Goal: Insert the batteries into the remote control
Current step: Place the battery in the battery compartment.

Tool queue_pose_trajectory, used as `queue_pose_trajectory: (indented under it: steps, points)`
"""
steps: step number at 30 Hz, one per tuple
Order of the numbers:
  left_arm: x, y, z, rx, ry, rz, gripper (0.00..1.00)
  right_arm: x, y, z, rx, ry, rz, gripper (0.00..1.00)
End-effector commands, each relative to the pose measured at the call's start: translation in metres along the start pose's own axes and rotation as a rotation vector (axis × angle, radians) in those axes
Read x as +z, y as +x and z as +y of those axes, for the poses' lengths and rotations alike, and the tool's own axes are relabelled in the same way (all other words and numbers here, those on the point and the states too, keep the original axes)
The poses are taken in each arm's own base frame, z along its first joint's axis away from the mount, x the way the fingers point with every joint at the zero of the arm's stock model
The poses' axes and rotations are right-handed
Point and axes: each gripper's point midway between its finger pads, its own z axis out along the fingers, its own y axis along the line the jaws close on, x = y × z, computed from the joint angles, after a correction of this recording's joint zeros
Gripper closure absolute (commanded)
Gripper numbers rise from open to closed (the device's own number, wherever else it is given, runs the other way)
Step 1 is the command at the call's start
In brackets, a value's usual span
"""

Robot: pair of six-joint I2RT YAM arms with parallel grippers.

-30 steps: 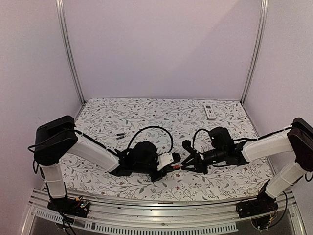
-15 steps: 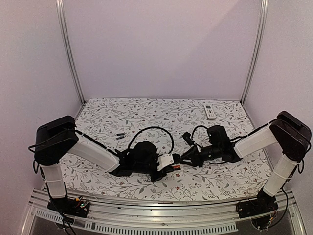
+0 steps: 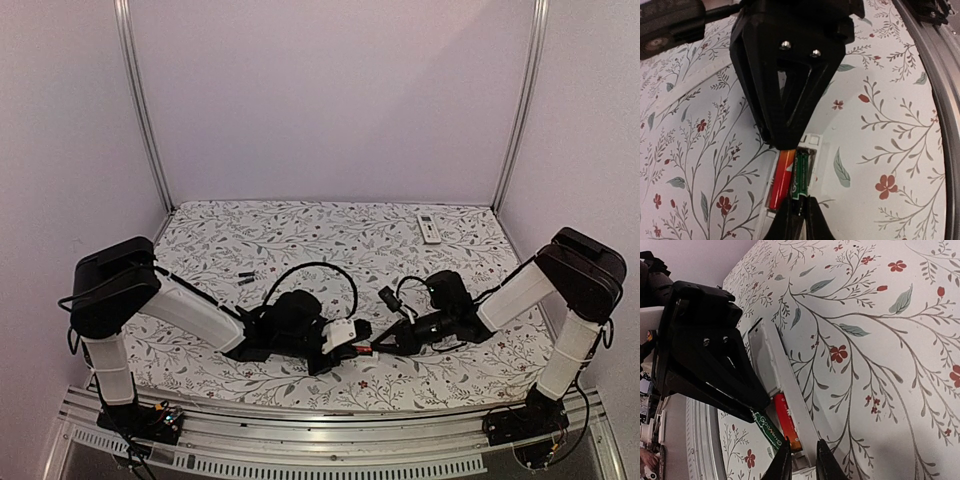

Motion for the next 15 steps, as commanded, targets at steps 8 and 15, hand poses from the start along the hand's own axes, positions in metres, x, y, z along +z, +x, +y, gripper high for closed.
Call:
queue_pose_trajectory:
  steps: [8,15]
  points:
    - [0.006,0.051,-0.029,0.040,0.109,0.166,1.00,-0.002,0.019,0.031,0.086,-0.084,0.001,0.83]
    - [-0.004,0.054,-0.020,0.143,0.080,0.216,1.00,-0.006,-0.001,0.033,0.024,-0.045,0.005,0.81]
